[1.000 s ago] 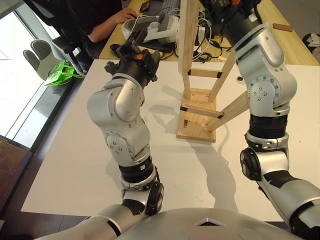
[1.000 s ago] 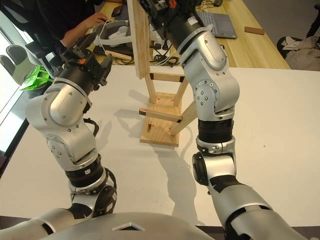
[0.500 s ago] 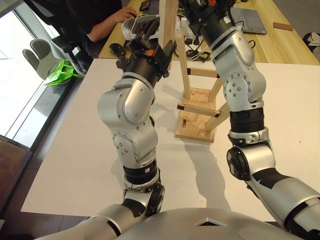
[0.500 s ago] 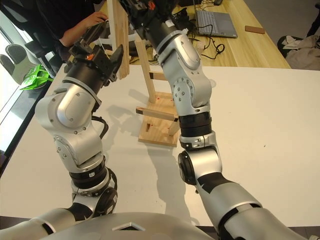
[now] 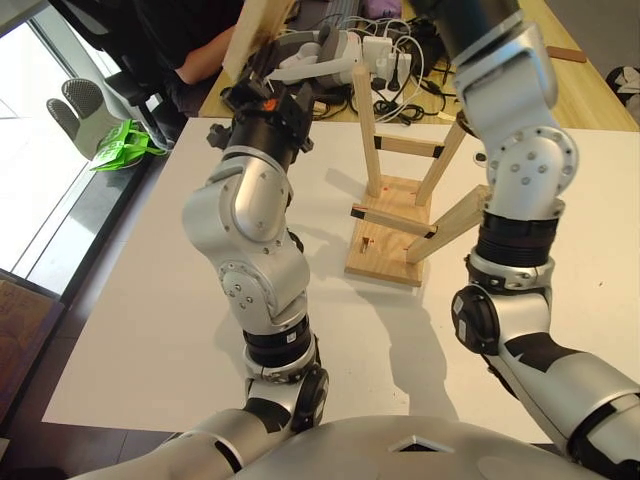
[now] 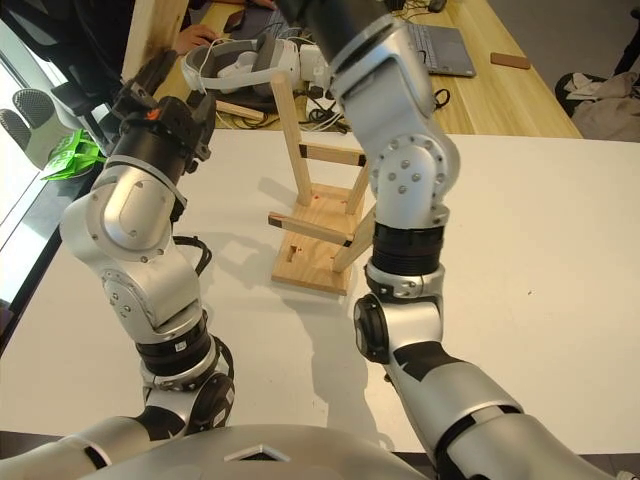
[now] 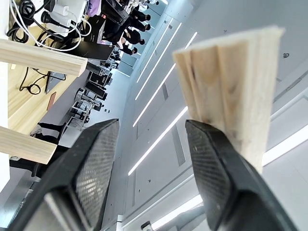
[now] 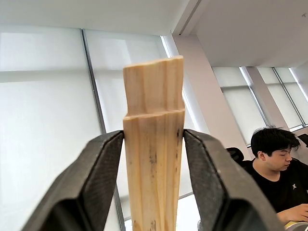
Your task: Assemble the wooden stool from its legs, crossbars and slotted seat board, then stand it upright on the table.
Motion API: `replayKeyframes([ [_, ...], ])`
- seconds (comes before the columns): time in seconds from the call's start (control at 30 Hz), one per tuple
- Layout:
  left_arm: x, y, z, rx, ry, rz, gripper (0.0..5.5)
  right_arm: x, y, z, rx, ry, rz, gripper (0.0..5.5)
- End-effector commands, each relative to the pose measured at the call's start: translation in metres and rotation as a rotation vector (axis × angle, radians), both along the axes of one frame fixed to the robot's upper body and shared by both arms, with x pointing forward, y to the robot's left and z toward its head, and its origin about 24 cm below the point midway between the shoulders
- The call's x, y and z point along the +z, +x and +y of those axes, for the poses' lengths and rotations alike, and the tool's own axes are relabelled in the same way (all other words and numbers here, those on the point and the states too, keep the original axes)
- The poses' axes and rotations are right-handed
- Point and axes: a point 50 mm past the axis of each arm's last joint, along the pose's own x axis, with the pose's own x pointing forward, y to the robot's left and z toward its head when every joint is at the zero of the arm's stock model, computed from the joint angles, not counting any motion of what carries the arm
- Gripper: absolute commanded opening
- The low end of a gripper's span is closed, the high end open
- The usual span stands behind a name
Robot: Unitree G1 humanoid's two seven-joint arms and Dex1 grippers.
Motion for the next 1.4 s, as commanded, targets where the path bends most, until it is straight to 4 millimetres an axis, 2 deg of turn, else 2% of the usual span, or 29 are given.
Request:
replayKeyframes([
  [0.03, 0.019, -0.004, -0.014, -0.053, -0.050, -0.073, 2.54, -0.003, -0.006, -0.009, -0.013, -0.038, 0.018, 2.06],
  [0.27, 0.021, 0.001, -0.001, -0.001, -0.020, -0.089, 2.54, -0.017, -0.023, -0.011, 0.053, -0.101, 0.049, 2.06],
  [0.43, 0.027, 0.002, 0.012, 0.050, 0.019, -0.133, 2.54, -0.029, -0.031, -0.021, 0.039, -0.175, 0.098, 2.06],
  [0.57, 0.027, 0.002, 0.010, 0.038, 0.031, -0.141, 2.54, -0.035, -0.036, -0.021, 0.030, -0.194, 0.133, 2.06],
  [0.77, 0.026, 0.003, 0.014, 0.046, 0.045, -0.143, 2.54, -0.042, -0.049, -0.017, 0.108, -0.196, 0.143, 2.06],
  [0.87, 0.024, 0.003, 0.013, 0.043, 0.072, -0.134, 2.54, -0.044, -0.052, -0.020, 0.138, -0.259, 0.107, 2.06],
  [0.97, 0.015, 0.006, 0.010, -0.018, 0.235, -0.099, 2.54, -0.045, -0.053, -0.028, 0.149, -0.398, 0.036, 2.06],
  [1.2, 0.015, -0.010, 0.006, -0.208, 0.403, -0.176, 2.54, -0.050, -0.058, -0.049, 0.198, -0.689, -0.157, 2.06],
  [1.4, 0.009, -0.013, 0.021, -0.187, 0.484, -0.157, 1.67, -0.052, -0.060, -0.062, 0.235, -0.804, -0.235, 2.06],
])
